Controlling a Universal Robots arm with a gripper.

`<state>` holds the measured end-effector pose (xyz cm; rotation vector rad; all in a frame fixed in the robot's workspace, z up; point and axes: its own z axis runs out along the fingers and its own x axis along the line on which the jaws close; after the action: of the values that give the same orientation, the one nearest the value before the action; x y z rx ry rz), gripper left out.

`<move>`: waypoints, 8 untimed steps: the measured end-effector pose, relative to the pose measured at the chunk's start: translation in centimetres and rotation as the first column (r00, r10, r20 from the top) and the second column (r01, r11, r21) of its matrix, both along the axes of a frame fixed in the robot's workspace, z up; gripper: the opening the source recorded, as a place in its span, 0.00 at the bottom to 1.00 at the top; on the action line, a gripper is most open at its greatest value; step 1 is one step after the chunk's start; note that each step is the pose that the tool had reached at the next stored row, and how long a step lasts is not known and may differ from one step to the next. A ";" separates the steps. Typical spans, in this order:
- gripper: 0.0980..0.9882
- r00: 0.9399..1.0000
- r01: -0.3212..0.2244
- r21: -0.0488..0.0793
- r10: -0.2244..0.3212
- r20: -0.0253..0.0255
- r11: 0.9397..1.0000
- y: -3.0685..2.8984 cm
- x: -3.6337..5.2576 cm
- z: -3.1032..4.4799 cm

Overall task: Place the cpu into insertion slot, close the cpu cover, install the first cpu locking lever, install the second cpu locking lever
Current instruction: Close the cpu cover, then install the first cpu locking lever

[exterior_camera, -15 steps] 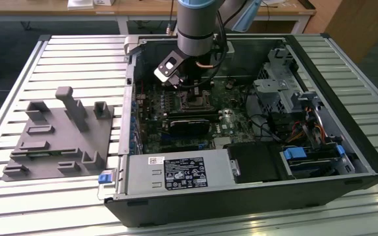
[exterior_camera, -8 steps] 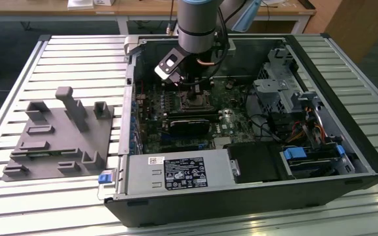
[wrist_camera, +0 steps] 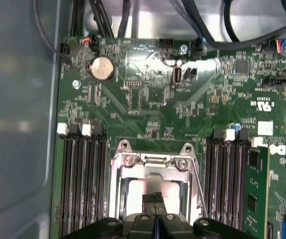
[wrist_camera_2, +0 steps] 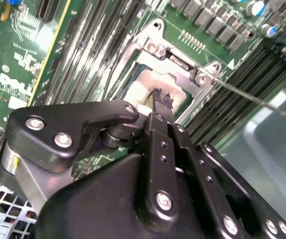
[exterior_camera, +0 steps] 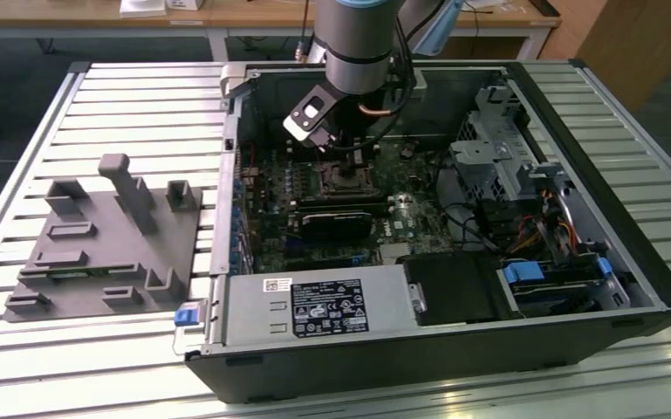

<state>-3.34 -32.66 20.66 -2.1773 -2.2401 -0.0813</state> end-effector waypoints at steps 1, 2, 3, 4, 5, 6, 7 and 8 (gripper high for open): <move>0.01 1.000 0.000 0.000 0.000 0.000 1.000 0.00 0.13 0.00; 0.01 1.000 0.000 0.000 0.000 0.000 1.000 0.00 0.25 0.00; 0.01 1.000 0.000 0.000 0.000 -0.001 1.000 0.00 0.33 0.00; 0.01 1.000 0.000 0.000 0.000 -0.001 1.000 0.00 0.37 0.00; 0.01 1.000 0.000 0.000 0.000 -0.001 1.000 0.00 0.39 0.00; 0.01 1.000 0.000 0.000 0.000 -0.001 1.000 0.00 0.39 0.00; 0.01 1.000 0.000 0.000 0.000 0.000 1.000 0.00 0.40 0.00; 0.01 1.000 0.000 0.000 0.000 0.000 1.000 0.00 0.40 0.00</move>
<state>-2.94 -32.65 20.66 -2.1773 -2.2397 -0.0807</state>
